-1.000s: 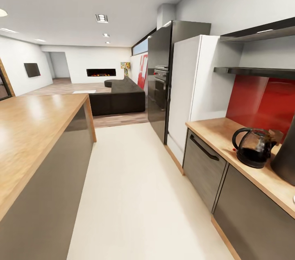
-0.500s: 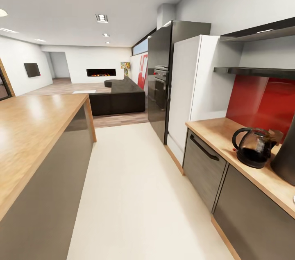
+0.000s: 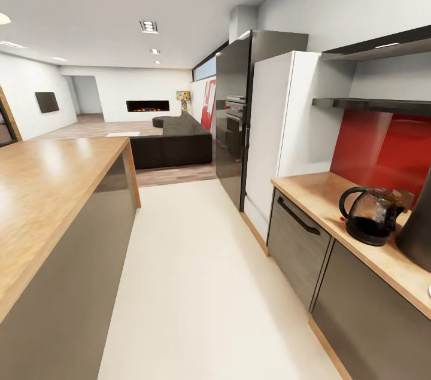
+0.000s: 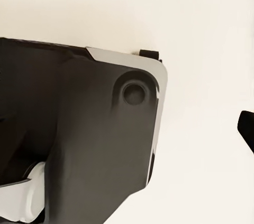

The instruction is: Set up a coffee station on the kitchen countertop: keep the coffee maker on the countertop, move the bottle of coffee from the kitchen shelf to the counter next to the coffee maker, place a paper coffee filter on top of the coffee maker, put the saucer next to the coffee maker with the coffee cup on the saucer, and place the electric kettle next to the coffee maker.

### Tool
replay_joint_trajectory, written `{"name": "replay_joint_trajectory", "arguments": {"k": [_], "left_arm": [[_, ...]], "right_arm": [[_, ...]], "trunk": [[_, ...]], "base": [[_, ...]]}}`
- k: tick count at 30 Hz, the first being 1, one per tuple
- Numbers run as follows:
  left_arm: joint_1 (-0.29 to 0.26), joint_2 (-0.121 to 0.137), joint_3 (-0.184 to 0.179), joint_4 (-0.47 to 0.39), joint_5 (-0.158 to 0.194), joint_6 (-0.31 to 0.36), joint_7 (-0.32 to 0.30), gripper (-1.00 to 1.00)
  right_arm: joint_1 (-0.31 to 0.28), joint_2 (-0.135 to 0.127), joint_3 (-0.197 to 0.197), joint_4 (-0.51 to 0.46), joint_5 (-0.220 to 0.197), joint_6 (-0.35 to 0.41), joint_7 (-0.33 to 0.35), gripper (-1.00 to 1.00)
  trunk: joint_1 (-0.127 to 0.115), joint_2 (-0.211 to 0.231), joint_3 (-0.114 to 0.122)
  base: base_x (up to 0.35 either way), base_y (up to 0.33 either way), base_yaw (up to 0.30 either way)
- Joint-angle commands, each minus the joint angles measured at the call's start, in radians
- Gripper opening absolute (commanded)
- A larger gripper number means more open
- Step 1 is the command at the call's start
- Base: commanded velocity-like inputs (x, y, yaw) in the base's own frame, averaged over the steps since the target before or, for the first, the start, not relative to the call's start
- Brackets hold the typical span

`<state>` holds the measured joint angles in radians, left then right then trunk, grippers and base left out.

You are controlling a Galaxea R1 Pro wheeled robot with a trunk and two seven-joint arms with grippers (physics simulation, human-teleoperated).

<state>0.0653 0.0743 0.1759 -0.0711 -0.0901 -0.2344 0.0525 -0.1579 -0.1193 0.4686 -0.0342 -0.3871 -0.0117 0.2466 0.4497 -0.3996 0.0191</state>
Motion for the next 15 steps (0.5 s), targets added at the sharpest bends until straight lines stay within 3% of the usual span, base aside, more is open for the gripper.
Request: {"name": "replay_joint_trajectory", "arguments": {"k": [1,15], "left_arm": [[0.001,0.000,0.007,-0.001,-0.010,-0.002,0.003,1.00],[0.001,0.001,0.005,0.000,-0.010,0.001,0.004,1.00]], "right_arm": [[0.000,0.000,0.008,0.000,-0.010,-0.005,0.004,1.00],[0.000,0.000,0.008,0.000,-0.010,-0.019,0.004,1.00]], "trunk": [[0.000,0.000,0.000],[0.000,0.000,0.000]], "base": [[0.000,0.000,0.000],[0.000,0.000,0.000]]}}
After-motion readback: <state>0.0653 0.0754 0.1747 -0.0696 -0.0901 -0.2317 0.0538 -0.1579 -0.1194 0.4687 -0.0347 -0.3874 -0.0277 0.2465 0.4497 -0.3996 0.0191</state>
